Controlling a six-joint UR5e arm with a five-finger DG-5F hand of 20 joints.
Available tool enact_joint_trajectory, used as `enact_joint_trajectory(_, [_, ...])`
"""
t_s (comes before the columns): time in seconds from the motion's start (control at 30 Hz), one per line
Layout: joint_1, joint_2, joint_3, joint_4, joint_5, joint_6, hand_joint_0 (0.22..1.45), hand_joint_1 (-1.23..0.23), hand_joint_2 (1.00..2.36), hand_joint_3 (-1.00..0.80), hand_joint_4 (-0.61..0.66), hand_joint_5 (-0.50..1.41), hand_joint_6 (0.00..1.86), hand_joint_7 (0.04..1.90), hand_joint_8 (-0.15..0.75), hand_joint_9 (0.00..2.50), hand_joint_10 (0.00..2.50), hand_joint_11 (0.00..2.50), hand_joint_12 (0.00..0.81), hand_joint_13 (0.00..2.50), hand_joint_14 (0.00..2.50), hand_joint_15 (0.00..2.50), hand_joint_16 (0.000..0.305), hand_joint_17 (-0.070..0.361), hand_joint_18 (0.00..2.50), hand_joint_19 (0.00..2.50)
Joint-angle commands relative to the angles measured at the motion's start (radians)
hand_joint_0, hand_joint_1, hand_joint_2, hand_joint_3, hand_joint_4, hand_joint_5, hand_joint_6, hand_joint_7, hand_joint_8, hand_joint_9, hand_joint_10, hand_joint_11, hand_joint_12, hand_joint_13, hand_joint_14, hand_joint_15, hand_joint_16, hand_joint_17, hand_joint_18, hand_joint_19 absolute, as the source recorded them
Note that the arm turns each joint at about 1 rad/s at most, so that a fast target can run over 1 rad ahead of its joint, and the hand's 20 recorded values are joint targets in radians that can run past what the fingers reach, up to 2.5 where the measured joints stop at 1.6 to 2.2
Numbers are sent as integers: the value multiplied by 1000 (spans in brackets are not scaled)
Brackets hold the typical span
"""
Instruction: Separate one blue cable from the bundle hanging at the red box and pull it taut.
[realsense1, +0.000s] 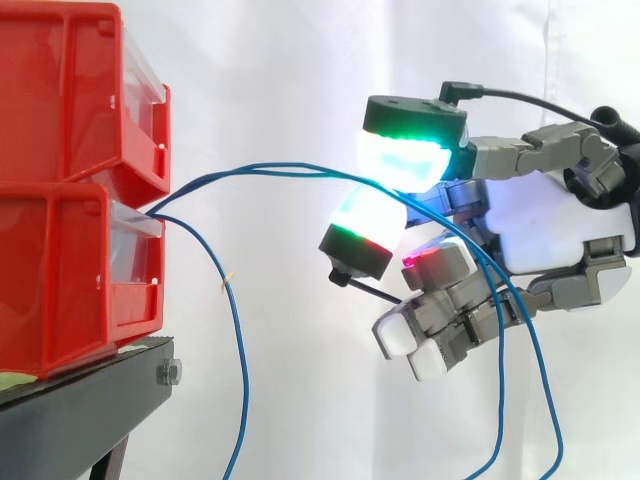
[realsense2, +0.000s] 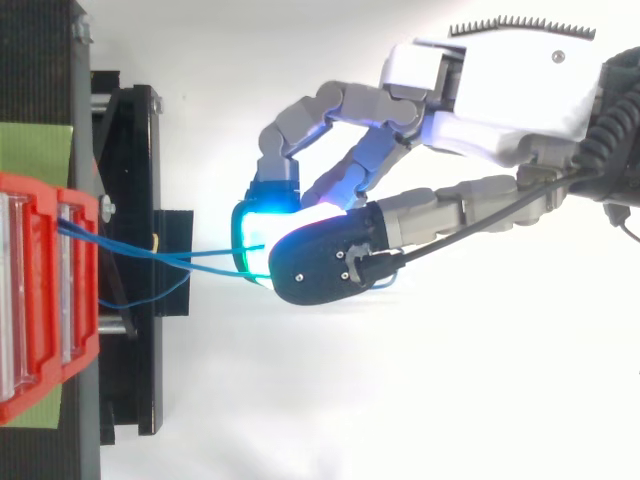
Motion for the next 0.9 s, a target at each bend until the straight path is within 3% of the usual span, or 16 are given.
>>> enact_joint_trajectory(0.0, [0,0,-1,-12,-2,0,707,-713,1019,-304,-75,-236,932,1049,270,1143,22,1190,301,865,18,487,38,86,687,470])
enact_joint_trajectory(0.07, [0,0,0,-13,-2,0,708,-710,1018,-318,-68,-236,932,1032,272,1117,20,1193,304,864,18,487,38,85,681,468])
enact_joint_trajectory(0.2, [0,0,0,-13,-2,0,699,-718,1018,-322,-61,-236,926,1027,280,904,22,829,300,785,14,376,37,84,650,436])
enact_joint_trajectory(0.33, [-2,0,-1,-13,-3,0,695,-721,1021,-289,-65,-231,924,1066,261,846,17,636,290,757,12,308,36,82,644,418])
enact_joint_trajectory(0.57, [-2,0,0,-18,-11,3,705,-720,1022,-266,-79,-228,928,1074,275,877,19,594,280,746,11,278,35,79,641,402])
enact_joint_trajectory(0.63, [-3,0,-1,-18,-11,3,711,-718,1021,-271,-87,-228,928,1086,290,960,21,661,270,766,11,291,34,76,649,394])
enact_joint_trajectory(0.87, [-3,5,-1,-18,-11,0,716,-714,1022,-273,-92,-232,932,1078,266,1115,15,1349,278,839,16,442,32,72,628,379])
